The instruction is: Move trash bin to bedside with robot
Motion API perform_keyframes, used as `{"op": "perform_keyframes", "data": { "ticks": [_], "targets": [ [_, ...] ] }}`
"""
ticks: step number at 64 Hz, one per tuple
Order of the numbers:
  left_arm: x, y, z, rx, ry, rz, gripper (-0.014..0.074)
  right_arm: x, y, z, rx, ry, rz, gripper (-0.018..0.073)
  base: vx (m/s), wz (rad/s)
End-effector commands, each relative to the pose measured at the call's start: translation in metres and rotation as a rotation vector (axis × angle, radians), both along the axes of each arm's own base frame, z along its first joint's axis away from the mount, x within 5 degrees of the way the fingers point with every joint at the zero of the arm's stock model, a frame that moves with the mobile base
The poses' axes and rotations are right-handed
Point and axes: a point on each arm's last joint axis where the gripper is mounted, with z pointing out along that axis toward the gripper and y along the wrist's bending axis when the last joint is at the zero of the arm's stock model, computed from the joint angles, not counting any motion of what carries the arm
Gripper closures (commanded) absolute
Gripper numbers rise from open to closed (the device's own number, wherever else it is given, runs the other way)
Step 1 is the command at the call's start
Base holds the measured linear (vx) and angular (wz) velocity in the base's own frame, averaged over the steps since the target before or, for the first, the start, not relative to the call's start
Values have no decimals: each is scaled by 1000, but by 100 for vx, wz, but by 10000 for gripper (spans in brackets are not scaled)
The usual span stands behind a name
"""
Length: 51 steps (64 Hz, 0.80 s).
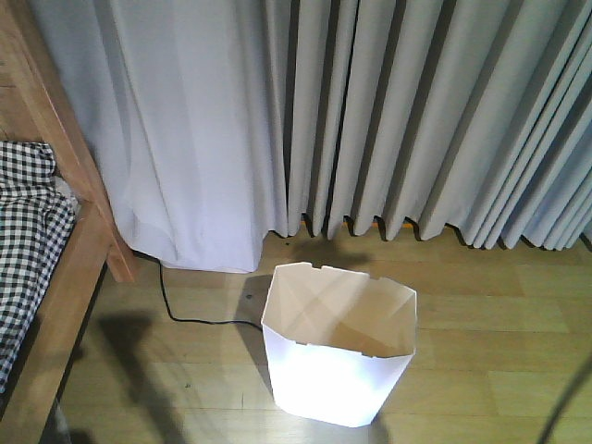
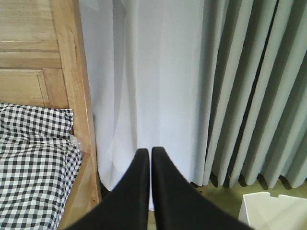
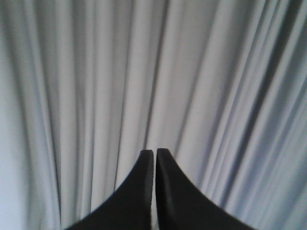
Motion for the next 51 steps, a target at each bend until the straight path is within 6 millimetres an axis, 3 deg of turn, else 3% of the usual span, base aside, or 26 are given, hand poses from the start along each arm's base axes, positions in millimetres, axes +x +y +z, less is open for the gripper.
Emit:
{"op": "perform_keyframes", "data": {
  "ticks": [1,7,18,32,51],
  "targets": [
    [1,0,-3,-12,-55,-1,602,-32,12,2,-13,-185,37,565,0,0],
    [1,0,-3,-12,-55,-1,602,-68,22,-11,5,-279,126,565,0,0],
    [1,0,-3,-12,-55,-1,602,-101,21,-52,-22,-337,132,565,0,0],
    [1,0,-3,-12,-55,-1,602,-97,22,-100,49,-245,137,565,0,0],
    [1,0,-3,-12,-55,-1,602,-94,22,-111,50,-208,141,565,0,0]
  ]
}}
